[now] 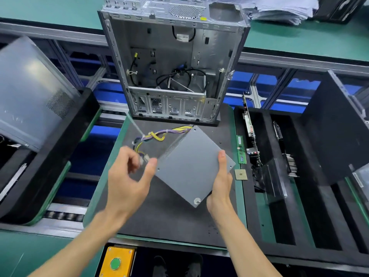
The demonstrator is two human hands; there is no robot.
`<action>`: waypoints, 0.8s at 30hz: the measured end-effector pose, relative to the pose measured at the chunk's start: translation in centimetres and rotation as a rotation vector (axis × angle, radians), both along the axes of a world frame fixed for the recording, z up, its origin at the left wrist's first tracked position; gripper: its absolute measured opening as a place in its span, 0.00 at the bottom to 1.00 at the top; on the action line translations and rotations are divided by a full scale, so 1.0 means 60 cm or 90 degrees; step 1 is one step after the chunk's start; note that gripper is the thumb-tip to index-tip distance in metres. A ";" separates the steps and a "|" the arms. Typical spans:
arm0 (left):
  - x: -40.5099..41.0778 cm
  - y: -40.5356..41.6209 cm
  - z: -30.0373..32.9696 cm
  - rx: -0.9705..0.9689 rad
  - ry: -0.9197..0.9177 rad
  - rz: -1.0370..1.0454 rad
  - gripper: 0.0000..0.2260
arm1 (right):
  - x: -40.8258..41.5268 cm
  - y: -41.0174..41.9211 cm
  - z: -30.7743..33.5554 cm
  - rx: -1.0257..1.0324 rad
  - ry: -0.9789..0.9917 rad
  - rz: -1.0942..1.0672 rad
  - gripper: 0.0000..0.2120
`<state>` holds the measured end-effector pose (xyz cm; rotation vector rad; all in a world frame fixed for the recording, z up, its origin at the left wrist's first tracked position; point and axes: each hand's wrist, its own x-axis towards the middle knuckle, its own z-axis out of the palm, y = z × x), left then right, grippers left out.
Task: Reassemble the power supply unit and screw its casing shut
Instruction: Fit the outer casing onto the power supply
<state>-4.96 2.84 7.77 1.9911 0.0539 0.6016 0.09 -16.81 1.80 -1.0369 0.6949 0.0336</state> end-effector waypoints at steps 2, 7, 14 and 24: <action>-0.033 -0.014 -0.017 -0.072 0.157 0.024 0.22 | -0.007 0.010 0.004 0.039 0.013 -0.009 0.43; -0.029 -0.051 -0.036 -0.212 0.391 -0.060 0.50 | -0.027 0.039 0.014 0.121 -0.017 0.009 0.42; -0.012 -0.060 -0.039 -0.273 0.272 -0.033 0.36 | -0.044 0.065 0.019 0.176 -0.042 0.067 0.42; 0.007 -0.005 0.068 0.173 0.209 0.024 0.46 | -0.049 0.029 0.002 -0.002 -0.008 0.204 0.24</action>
